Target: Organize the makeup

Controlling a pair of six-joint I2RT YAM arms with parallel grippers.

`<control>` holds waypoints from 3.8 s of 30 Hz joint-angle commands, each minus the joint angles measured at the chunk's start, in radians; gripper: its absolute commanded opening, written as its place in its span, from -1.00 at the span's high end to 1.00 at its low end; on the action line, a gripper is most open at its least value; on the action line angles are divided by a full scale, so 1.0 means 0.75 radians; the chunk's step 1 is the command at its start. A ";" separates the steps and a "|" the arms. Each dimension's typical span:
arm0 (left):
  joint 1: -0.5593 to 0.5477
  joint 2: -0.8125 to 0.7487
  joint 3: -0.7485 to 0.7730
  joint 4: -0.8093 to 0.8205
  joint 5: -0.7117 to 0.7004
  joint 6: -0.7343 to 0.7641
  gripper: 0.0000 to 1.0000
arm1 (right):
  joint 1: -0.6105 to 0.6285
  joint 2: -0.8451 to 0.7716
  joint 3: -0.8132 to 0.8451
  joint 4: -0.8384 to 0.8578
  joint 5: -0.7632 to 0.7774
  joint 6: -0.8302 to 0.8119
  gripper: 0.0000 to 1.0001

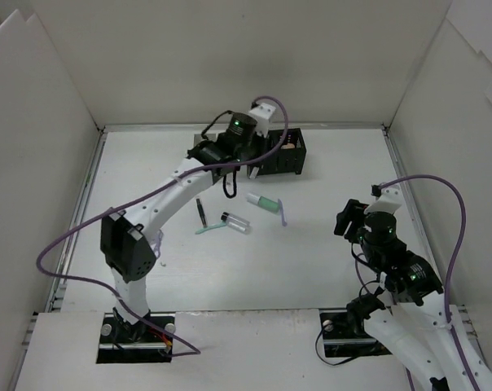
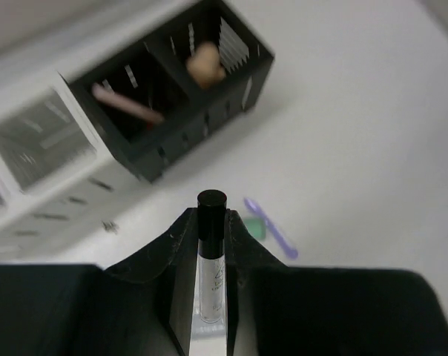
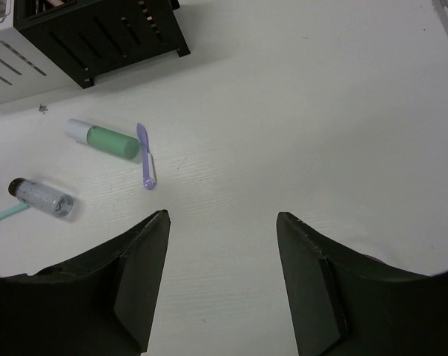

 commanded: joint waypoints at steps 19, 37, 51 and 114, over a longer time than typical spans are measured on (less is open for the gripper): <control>0.249 0.218 0.090 1.194 0.294 0.064 1.00 | -0.008 0.083 -0.016 0.082 0.025 -0.018 -0.13; 0.276 0.262 -0.033 1.259 0.271 -0.010 0.04 | -0.010 0.120 -0.026 0.097 0.021 -0.024 -0.14; 0.251 -0.448 -0.503 0.350 -0.542 -0.369 -0.65 | -0.010 0.104 -0.020 0.097 -0.008 -0.032 -0.13; 0.475 -0.380 -0.792 0.128 -0.510 -0.793 1.00 | -0.012 0.065 -0.042 0.099 -0.028 -0.026 -0.12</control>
